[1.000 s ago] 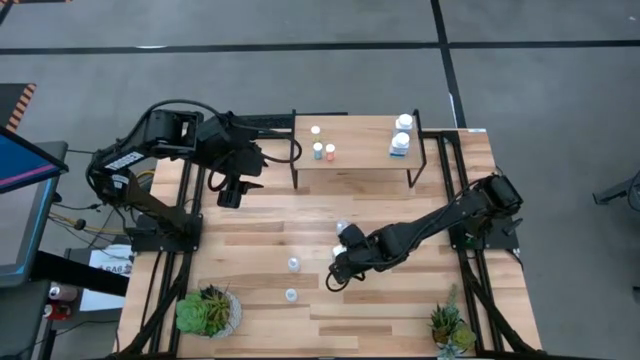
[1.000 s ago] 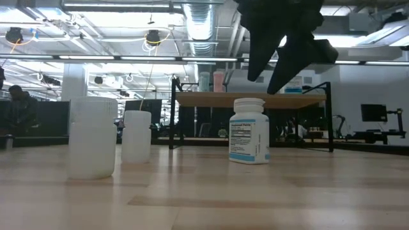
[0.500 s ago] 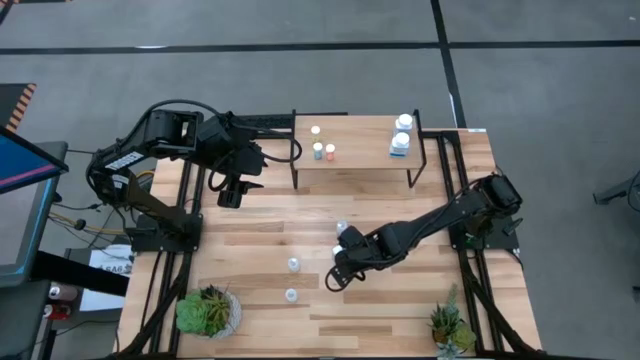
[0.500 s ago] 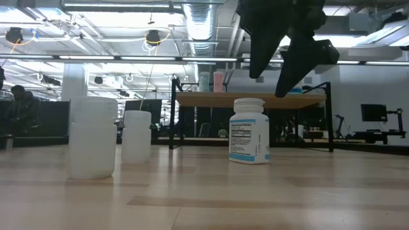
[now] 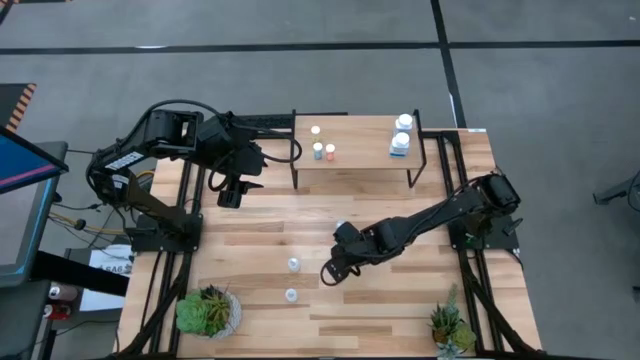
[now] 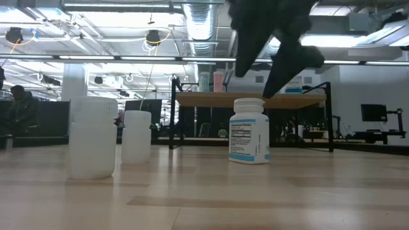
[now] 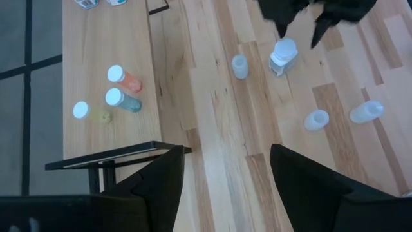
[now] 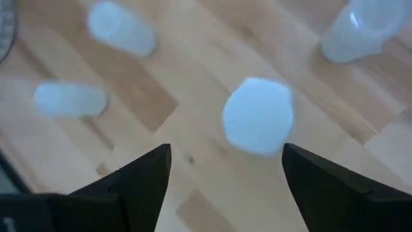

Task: Pick and place medicine bottles onto shelf by color
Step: Align the white pill bottle with the other white pill bottles on the shelf

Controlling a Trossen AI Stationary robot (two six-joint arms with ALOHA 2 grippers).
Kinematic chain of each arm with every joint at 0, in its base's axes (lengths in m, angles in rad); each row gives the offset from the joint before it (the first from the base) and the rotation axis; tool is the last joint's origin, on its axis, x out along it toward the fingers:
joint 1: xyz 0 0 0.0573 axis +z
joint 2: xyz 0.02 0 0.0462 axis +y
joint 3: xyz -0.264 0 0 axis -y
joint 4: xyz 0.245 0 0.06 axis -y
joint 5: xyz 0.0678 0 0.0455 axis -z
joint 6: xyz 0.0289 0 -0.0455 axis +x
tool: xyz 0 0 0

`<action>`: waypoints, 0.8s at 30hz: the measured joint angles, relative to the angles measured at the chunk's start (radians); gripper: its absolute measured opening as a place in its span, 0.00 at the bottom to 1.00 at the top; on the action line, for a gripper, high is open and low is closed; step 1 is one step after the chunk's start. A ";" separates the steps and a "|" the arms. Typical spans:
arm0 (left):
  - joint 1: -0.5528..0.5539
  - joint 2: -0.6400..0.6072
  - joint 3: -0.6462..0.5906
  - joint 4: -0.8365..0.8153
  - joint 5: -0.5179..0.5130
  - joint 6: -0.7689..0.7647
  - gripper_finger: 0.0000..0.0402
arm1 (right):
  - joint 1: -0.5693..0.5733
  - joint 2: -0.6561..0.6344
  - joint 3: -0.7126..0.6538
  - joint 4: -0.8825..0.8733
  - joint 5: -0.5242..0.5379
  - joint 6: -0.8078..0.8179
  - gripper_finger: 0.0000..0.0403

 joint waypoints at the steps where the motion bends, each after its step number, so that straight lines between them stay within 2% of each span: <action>1: 0.000 0.000 0.000 0.000 0.000 0.000 0.54 | -0.007 0.010 -0.001 -0.012 0.000 0.010 0.79; 7: 0.000 0.001 0.000 -0.003 0.000 0.004 0.54 | -0.032 0.080 -0.001 -0.004 -0.081 0.034 0.79; 24: 0.000 0.001 0.000 -0.007 0.000 0.025 0.54 | -0.068 0.126 0.014 0.071 -0.050 0.000 0.79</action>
